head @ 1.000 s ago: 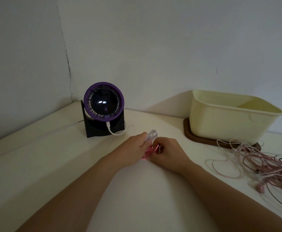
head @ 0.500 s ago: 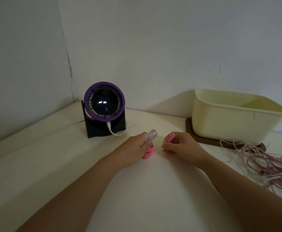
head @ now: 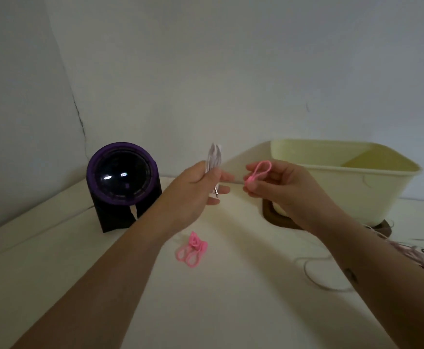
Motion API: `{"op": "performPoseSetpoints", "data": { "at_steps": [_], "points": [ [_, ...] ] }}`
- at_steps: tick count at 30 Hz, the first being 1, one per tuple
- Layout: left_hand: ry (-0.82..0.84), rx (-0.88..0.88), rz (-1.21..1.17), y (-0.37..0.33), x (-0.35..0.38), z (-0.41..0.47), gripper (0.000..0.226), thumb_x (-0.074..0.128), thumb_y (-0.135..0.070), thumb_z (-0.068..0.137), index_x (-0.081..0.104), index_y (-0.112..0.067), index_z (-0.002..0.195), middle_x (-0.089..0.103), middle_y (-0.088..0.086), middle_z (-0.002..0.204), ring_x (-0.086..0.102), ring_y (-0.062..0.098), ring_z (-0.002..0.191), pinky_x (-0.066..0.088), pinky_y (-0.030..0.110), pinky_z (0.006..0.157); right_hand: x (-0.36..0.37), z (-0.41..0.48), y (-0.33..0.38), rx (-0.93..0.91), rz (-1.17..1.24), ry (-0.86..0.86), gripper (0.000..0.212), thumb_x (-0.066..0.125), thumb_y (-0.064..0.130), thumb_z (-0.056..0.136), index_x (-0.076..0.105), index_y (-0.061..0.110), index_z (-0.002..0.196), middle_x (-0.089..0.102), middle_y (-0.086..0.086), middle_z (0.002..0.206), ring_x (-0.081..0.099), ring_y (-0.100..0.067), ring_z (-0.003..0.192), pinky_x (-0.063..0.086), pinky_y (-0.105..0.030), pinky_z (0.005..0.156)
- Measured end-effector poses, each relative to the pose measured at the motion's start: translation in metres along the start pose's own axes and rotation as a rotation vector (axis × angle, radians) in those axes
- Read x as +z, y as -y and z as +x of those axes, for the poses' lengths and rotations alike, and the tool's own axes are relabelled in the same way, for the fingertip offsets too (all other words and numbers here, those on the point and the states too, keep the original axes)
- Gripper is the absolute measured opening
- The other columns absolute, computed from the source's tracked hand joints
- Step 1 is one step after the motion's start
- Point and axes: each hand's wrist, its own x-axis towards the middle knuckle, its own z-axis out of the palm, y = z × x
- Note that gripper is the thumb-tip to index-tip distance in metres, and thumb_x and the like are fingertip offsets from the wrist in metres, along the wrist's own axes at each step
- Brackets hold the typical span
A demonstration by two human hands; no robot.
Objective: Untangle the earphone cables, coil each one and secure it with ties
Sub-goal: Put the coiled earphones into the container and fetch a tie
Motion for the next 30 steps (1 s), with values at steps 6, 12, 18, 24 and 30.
{"op": "performPoseSetpoints", "data": {
  "at_steps": [6,12,18,24,30],
  "points": [
    [0.062,0.056,-0.123,-0.034,0.062,0.04,0.026,0.037,-0.024,0.101,0.061,-0.016,0.093,0.069,-0.001,0.097,0.069,0.012,0.09,0.054,0.033,0.086,-0.038,0.006,0.027,-0.237,-0.285,-0.225,0.017,0.074,0.009,0.076,0.067,0.016,0.09,0.073,-0.004,0.08,0.069,-0.012,0.075,0.056,-0.021,0.071],
    [0.065,0.146,0.042,-0.048,0.087,0.061,0.03,0.038,-0.039,0.097,0.063,-0.02,0.098,0.071,-0.007,0.092,0.068,0.011,0.091,0.052,0.043,0.09,-0.07,0.006,0.042,-0.288,-0.481,-0.307,0.014,0.077,0.017,0.075,0.07,0.015,0.087,0.072,0.001,0.076,0.069,-0.012,0.071,0.054,-0.019,0.068],
    [0.026,0.217,0.22,-0.049,0.092,0.057,0.032,0.036,-0.036,0.097,0.06,-0.015,0.096,0.068,-0.01,0.083,0.064,0.003,0.083,0.051,0.04,0.086,-0.075,0.003,0.046,-0.233,-0.628,-0.256,0.015,0.074,0.019,0.078,0.07,0.019,0.092,0.073,0.006,0.076,0.069,-0.006,0.072,0.057,-0.025,0.072],
    [0.058,0.091,0.038,-0.036,0.087,0.061,0.028,0.039,-0.021,0.099,0.061,-0.017,0.083,0.065,-0.007,0.076,0.066,0.009,0.077,0.054,0.037,0.085,-0.085,-0.002,0.058,-0.031,-0.579,-0.089,0.023,0.071,0.012,0.081,0.067,0.022,0.101,0.074,0.009,0.077,0.068,-0.003,0.068,0.053,-0.014,0.068],
    [0.302,-0.095,0.064,-0.027,0.087,0.059,0.031,0.038,-0.022,0.101,0.057,-0.013,0.078,0.062,-0.002,0.072,0.064,0.007,0.067,0.054,0.024,0.071,-0.098,-0.001,0.058,0.024,-0.369,-0.288,0.009,0.064,0.008,0.086,0.068,0.007,0.093,0.074,-0.002,0.075,0.067,-0.008,0.063,0.056,-0.016,0.064]
  ]
}}
